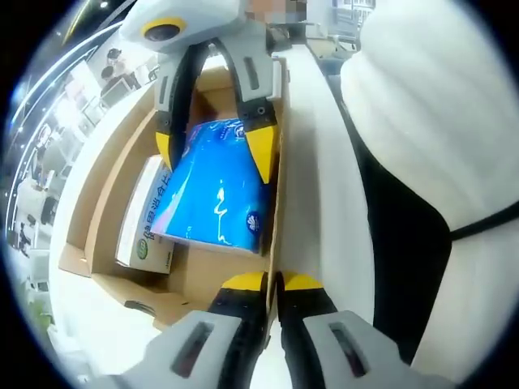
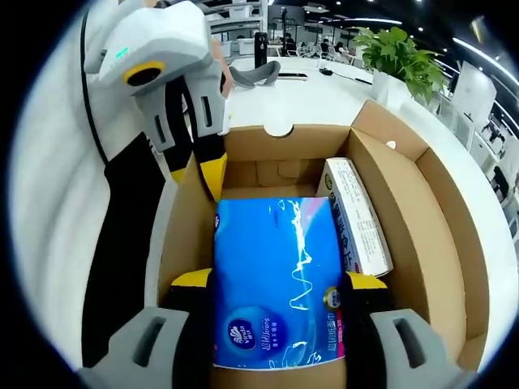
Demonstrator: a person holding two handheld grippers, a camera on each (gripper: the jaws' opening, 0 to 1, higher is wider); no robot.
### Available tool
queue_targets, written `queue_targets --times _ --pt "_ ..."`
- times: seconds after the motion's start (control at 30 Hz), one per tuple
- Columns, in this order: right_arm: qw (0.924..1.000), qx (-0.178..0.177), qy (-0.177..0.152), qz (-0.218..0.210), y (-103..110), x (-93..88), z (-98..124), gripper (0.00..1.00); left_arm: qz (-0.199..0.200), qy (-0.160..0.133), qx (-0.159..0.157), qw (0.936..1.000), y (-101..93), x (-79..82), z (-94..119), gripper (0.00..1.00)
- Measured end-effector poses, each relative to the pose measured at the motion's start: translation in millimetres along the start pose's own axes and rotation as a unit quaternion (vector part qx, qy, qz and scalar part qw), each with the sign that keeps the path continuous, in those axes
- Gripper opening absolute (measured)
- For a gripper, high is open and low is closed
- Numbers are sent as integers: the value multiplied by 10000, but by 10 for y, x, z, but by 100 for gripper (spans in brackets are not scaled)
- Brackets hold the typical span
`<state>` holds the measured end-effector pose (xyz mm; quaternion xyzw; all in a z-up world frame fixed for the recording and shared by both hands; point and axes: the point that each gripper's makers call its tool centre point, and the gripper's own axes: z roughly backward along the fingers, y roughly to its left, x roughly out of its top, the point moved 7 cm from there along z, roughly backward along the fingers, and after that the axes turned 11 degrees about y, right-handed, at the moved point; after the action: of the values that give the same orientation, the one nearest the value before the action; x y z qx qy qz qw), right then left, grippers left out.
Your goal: Operate the shoe box by opening the lid, removing the specified soft item, and placing it in the target area until the item is outside and the box remains undamaged.
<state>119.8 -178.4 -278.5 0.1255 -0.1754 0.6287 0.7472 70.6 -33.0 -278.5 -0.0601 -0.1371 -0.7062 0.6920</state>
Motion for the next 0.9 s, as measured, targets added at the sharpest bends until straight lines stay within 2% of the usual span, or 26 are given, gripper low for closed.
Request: queue_targets --times 0.9 --pt "9998 -10 210 24 -77 -325 155 62 15 -26 29 10000 1 4 -10 5"
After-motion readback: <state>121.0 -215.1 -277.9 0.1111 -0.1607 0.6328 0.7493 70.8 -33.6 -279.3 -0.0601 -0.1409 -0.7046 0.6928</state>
